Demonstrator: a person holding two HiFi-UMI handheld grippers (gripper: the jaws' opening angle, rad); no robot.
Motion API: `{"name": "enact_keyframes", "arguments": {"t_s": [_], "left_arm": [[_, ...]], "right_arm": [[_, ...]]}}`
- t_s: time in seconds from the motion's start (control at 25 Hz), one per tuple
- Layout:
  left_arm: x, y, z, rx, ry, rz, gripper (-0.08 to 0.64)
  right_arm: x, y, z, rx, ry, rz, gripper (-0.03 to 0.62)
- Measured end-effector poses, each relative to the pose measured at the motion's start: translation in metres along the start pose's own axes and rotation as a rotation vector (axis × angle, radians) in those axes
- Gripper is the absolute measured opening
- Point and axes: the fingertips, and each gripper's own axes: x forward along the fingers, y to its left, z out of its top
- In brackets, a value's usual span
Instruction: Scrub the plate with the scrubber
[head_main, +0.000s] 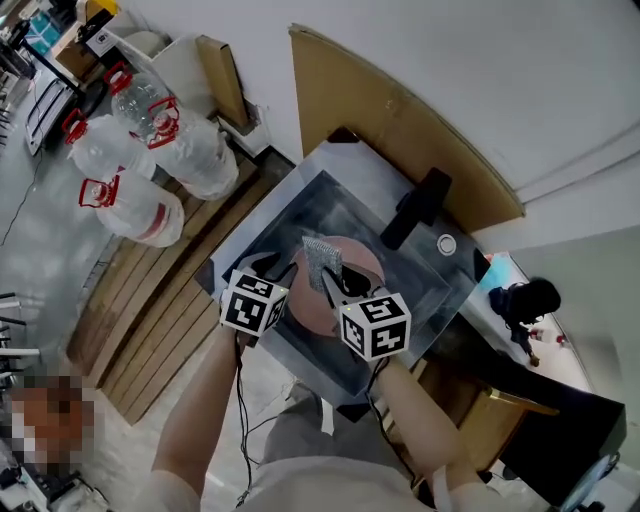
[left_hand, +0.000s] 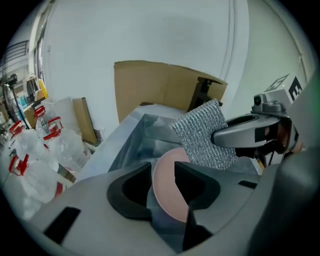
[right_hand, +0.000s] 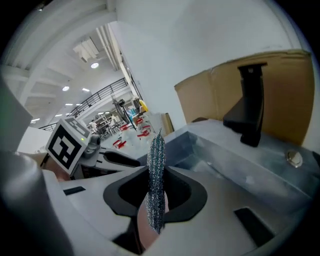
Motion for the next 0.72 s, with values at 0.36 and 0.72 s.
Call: {"name": "enact_keyframes", "arguments": {"t_s": [0.36, 0.72], "left_arm": [[0.073, 0.007, -0.023, -0.064, 0.120, -0.036, 0.169], [0.123, 0.011, -0.058, 0.055, 0.250, -0.024, 0.175]], "right_arm": [[0.050, -0.044, -0.067, 0.139, 0.131, -0.014, 0.103], [0.077, -0.070, -0.105, 0.120, 0.230, -0.035, 0.104]]}}
